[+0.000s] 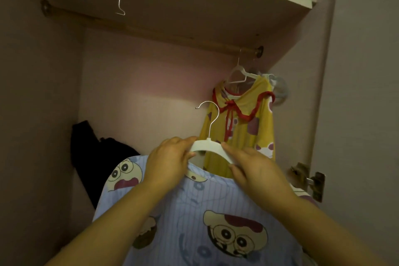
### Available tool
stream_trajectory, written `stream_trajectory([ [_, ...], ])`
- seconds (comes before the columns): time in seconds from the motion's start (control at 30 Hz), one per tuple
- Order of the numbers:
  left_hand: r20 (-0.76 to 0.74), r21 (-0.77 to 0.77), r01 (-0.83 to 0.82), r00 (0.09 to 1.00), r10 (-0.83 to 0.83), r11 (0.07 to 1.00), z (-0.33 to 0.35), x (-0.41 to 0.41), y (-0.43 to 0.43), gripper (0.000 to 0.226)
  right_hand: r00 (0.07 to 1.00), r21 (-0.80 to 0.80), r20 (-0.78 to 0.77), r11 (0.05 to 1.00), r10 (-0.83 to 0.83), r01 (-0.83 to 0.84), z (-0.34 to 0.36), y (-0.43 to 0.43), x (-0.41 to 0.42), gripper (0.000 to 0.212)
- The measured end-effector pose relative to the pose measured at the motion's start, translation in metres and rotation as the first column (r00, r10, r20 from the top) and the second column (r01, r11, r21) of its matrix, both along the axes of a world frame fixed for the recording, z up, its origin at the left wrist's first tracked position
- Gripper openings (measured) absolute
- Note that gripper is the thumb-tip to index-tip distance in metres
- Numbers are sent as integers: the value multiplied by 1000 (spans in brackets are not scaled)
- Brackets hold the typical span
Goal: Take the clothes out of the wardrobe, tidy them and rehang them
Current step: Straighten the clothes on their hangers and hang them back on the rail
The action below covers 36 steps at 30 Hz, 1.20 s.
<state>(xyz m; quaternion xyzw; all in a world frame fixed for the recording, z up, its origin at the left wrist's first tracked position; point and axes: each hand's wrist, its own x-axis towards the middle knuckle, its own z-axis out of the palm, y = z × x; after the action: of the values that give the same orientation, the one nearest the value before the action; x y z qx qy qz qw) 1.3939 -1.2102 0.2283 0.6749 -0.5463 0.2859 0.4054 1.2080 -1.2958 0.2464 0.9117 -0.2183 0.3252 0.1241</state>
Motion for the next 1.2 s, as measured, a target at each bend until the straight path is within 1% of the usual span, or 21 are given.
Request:
stream_trajectory([
  [0.2, 76, -116, 17, 997, -8, 993, 39, 50, -71, 39, 998, -102, 53, 994, -40, 45, 45, -52, 49, 50],
  [0.27, 80, -173, 65, 995, -52, 983, 52, 70, -94, 38, 996, -138, 49, 987, -70, 76, 62, -69, 67, 49],
  [0.37, 61, -252, 164, 986, -154, 954, 72, 97, -128, 38, 987, -191, 48, 968, -155, 161, 97, -96, 93, 50],
  [0.47, 88, -282, 225, 974, -209, 933, 82, 122, -161, 41, 961, -231, 90, 933, -263, 277, 135, -124, 117, 47],
  [0.53, 83, -277, 254, 967, -240, 927, 85, 136, -182, 43, 934, -258, 110, 898, -340, 357, 160, -139, 129, 41],
  [0.63, 81, -253, 294, 956, -283, 922, 85, 153, -211, 44, 894, -272, 158, 852, -419, 447, 193, -159, 142, 24],
  [0.7, 77, -229, 324, 946, -315, 918, 84, 160, -224, 44, 864, -274, 197, 820, -463, 502, 213, -170, 149, 19],
  [0.83, 78, -205, 370, 929, -362, 906, 78, 174, -240, 42, 830, -204, 232, 809, -507, 551, 244, -188, 167, 30],
  [0.9, 81, -208, 399, 917, -391, 893, 73, 180, -245, 42, 828, -176, 234, 815, -510, 552, 249, -197, 177, 31],
  [0.97, 108, -207, 416, 909, -402, 885, 67, 186, -249, 44, 834, -147, 196, 826, -515, 545, 245, -206, 187, 31],
  [1.03, 142, -192, 427, 903, -405, 884, 61, 193, -251, 52, 841, -151, 152, 828, -520, 540, 234, -216, 198, 32],
  [1.1, 159, -245, 382, 923, -352, 891, 52, 198, -255, 56, 831, -187, 150, 810, -536, 557, 222, -222, 205, 37],
  [1.17, 168, -185, 361, 928, -332, 914, 45, 201, -254, 55, 817, -197, 162, 794, -553, 576, 215, -225, 210, 42],
  [1.2, 129, -146, 360, 931, -343, 922, 44, 201, -252, 51, 812, -187, 165, 791, -559, 583, 213, -225, 211, 43],
])
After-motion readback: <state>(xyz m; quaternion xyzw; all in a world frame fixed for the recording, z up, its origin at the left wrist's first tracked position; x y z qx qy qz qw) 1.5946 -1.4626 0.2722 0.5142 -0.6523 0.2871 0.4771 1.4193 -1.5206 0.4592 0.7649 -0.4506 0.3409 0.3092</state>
